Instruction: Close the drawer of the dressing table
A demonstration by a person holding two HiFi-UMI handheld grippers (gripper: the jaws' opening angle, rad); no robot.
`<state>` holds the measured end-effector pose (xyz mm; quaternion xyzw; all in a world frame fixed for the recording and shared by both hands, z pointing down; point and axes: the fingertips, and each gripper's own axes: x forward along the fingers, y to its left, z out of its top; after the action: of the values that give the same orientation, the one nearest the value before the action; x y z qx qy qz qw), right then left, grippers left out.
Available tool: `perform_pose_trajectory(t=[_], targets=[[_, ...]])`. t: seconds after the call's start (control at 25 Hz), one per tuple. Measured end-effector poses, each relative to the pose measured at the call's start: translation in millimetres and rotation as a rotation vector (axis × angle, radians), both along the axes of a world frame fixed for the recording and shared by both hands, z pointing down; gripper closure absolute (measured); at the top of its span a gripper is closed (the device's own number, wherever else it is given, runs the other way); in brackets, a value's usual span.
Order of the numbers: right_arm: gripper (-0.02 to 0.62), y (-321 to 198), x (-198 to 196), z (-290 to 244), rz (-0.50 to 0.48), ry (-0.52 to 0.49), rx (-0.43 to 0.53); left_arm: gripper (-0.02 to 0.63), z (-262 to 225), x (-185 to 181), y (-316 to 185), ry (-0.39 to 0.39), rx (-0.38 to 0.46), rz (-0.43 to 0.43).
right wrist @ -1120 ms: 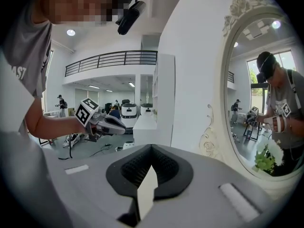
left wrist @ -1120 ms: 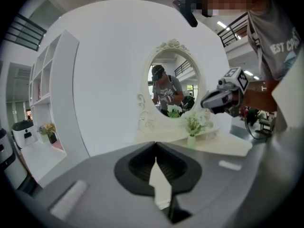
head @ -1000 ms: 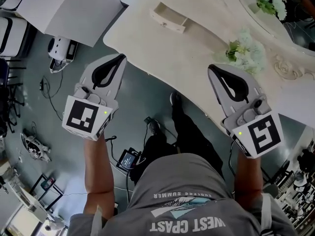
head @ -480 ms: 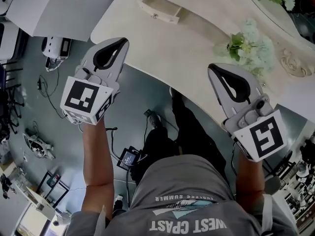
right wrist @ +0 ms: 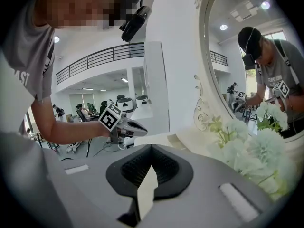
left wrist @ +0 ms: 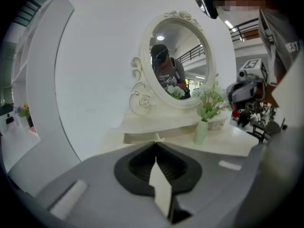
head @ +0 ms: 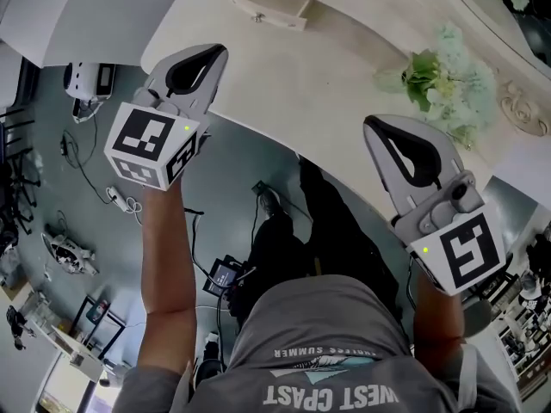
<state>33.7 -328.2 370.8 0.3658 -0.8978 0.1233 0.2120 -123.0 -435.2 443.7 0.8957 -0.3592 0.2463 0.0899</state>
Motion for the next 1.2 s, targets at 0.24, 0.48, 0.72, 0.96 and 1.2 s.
perform_pose_trajectory(t=[0.24,0.48,0.72,0.96,1.2], targets=[[0.594,-0.5,-0.8,17.1,-0.005,-0.005,-0.025,0.603,30.1,5.6,-18.3,-0.007,-0.03,0.0],[0.594,-4.1,-3.1,30.1,-0.012,-0.01,-0.048,0.603,56.4,9.5,-39.8,-0.012,-0.058,-0.003],[0.594,-5.4,-1.0,34.8,-0.014,-0.012,-0.061,0.603,81.7,17.8,-55.8,-0.02,-0.094,0.002],[0.594,-5.9,-2.6,44.5,-0.022,-0.027,-0.072,0.601,105.8,22.4,-68.7,-0.032,-0.116,-0.006],[0.594,-7.0,1.0,53.0,-0.021,-0.037,-0.09,0.563,121.1,28.9,-77.7,-0.037,-0.127,-0.024]])
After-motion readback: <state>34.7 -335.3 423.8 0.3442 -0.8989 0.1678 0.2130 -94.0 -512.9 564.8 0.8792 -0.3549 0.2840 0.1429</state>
